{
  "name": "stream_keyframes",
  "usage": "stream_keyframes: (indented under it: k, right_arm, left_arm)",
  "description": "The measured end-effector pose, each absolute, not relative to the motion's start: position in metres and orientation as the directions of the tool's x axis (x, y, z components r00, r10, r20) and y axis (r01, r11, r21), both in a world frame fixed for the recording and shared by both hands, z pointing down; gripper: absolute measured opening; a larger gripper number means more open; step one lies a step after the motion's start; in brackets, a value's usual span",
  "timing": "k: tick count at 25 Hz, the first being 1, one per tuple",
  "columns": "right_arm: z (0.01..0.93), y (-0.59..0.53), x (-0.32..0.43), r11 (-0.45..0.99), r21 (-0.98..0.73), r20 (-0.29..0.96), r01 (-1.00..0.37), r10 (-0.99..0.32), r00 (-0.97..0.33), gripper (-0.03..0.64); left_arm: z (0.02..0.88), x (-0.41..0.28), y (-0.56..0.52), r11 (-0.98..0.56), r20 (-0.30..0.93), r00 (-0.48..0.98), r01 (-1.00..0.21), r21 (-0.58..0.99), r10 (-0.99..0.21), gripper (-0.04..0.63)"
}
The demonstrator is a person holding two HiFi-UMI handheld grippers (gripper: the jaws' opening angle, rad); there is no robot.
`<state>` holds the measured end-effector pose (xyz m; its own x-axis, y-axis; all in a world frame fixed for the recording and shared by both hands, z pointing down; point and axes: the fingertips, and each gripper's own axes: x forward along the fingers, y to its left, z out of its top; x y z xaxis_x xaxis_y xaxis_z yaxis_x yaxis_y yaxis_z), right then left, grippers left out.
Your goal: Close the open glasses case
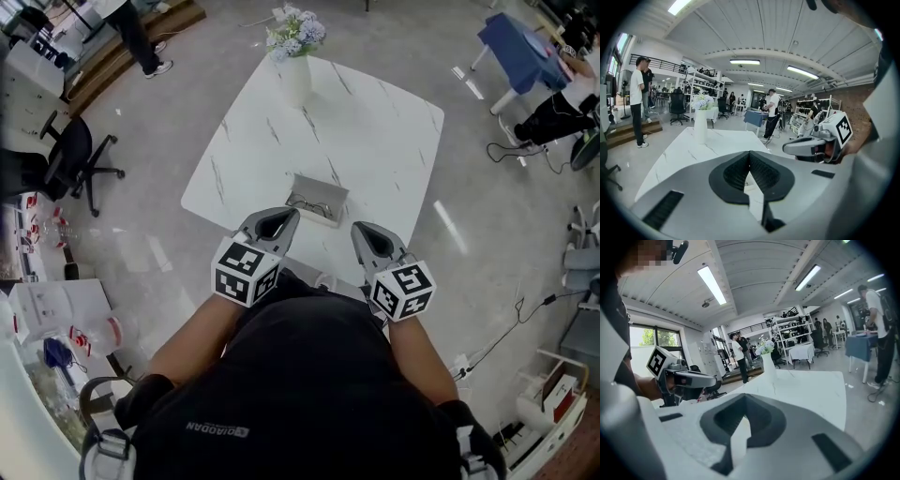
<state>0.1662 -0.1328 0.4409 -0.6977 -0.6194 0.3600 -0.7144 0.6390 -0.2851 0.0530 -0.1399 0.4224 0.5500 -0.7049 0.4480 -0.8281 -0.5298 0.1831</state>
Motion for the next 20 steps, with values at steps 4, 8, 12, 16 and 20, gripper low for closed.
stream_keyframes:
  k: [4,8,12,16,20]
  right_arm:
    - [0.439,-0.143,0.161,0.623,-0.286,0.354,-0.728,-0.637,-0.685,0.0]
    - [0.437,-0.153,0.155,0.577,-0.303,0.355,-0.759,-0.67,-0.651,0.0]
    - [0.431,-0.157,0.147,0.536,-0.297,0.355,-0.791,-0.707,-0.612,0.0]
    - [0.431,-0.158,0.142,0.503,-0.263,0.365,-0.823,-0.738,-0.567,0.0]
    - [0.433,-0.154,0.137,0.472,-0.256,0.385,-0.844,-0.75,-0.537,0.0]
  left_arm:
    - [0.425,0.051,-0.15,-0.551,0.453,0.574,-0.81,0.198,-0.682,0.002]
    - [0.423,0.053,-0.159,-0.603,0.457,0.623,-0.769,0.212,-0.635,0.002]
    - [0.414,0.041,-0.173,-0.651,0.452,0.648,-0.739,0.175,-0.614,0.002]
    - [0.414,0.025,-0.181,-0.671,0.441,0.665,-0.722,0.171,-0.603,0.002]
    - [0.424,0.017,-0.178,-0.689,0.458,0.679,-0.703,0.178,-0.574,0.002]
